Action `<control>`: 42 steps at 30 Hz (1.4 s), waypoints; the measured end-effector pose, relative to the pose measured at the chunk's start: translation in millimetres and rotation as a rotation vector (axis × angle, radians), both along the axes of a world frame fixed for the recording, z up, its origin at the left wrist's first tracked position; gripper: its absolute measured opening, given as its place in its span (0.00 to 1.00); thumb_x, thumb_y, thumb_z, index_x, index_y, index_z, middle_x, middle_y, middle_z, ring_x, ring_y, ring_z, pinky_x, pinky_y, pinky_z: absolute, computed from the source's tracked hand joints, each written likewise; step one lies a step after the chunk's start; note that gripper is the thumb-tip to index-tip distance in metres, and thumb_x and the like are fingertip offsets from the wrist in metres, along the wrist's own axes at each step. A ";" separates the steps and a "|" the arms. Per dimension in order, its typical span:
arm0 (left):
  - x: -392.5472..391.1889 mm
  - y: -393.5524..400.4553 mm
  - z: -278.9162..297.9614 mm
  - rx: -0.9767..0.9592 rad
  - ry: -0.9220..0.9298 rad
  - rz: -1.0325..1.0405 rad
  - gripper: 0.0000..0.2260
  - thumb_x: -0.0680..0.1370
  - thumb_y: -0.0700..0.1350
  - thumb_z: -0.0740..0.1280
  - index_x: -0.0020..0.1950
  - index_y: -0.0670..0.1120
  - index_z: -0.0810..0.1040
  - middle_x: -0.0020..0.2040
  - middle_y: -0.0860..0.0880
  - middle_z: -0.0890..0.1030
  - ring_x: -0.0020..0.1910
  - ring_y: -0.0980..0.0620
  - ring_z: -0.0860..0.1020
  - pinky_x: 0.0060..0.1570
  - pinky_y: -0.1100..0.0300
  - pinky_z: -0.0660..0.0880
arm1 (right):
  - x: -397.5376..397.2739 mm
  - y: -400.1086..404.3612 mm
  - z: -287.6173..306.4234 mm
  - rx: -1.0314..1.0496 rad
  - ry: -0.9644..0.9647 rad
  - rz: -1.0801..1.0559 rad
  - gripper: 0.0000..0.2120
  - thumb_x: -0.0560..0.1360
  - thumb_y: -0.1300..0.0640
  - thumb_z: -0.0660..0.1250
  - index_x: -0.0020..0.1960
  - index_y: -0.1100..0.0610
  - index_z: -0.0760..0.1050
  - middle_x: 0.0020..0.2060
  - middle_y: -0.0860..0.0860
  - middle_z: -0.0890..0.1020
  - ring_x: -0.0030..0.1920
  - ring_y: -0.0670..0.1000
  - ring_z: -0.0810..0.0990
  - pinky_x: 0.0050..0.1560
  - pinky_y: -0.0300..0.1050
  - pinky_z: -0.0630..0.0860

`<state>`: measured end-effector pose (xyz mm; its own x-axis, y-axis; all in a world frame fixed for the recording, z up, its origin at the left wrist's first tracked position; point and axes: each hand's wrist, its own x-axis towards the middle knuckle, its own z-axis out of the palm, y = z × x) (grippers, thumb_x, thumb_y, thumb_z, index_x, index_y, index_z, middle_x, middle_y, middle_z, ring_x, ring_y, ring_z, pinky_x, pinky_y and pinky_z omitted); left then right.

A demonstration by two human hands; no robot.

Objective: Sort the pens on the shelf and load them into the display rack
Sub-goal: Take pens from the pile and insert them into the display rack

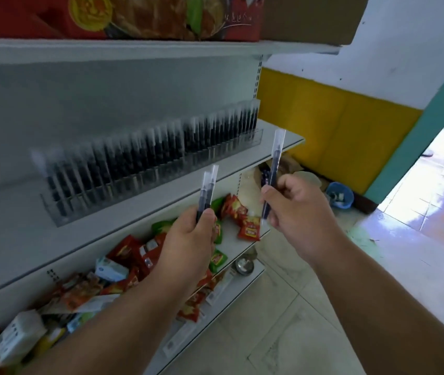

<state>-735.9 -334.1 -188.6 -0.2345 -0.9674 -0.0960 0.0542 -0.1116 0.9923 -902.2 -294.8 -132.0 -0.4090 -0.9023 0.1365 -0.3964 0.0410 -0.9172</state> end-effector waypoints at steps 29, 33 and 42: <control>-188.0 -182.8 -5.4 -0.055 -0.050 0.407 0.10 0.82 0.45 0.60 0.49 0.37 0.70 0.32 0.46 0.63 0.28 0.49 0.59 0.26 0.57 0.58 | -190.3 -330.5 6.5 -0.345 0.442 0.388 0.08 0.79 0.54 0.67 0.45 0.58 0.73 0.36 0.51 0.81 0.36 0.46 0.77 0.34 0.32 0.69; -186.8 -192.1 -9.4 -0.078 -0.085 0.438 0.10 0.82 0.46 0.61 0.49 0.38 0.71 0.31 0.49 0.63 0.28 0.50 0.59 0.28 0.55 0.57 | -186.4 -346.6 -6.0 -0.279 0.501 0.444 0.09 0.80 0.54 0.65 0.43 0.56 0.71 0.33 0.50 0.78 0.34 0.47 0.75 0.31 0.37 0.68; -195.3 -203.4 -16.9 -0.057 -0.081 0.430 0.08 0.83 0.45 0.60 0.47 0.41 0.71 0.28 0.52 0.64 0.28 0.51 0.59 0.28 0.55 0.57 | -189.0 -355.1 -33.5 -0.039 0.651 0.481 0.10 0.78 0.47 0.66 0.48 0.54 0.74 0.39 0.48 0.79 0.41 0.50 0.77 0.41 0.45 0.75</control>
<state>-931.2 -537.5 -205.5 0.1965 -0.9797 -0.0409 0.0051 -0.0407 0.9992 -1091.2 -649.8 -165.5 0.1947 -0.9488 0.2488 -0.8175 -0.2971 -0.4933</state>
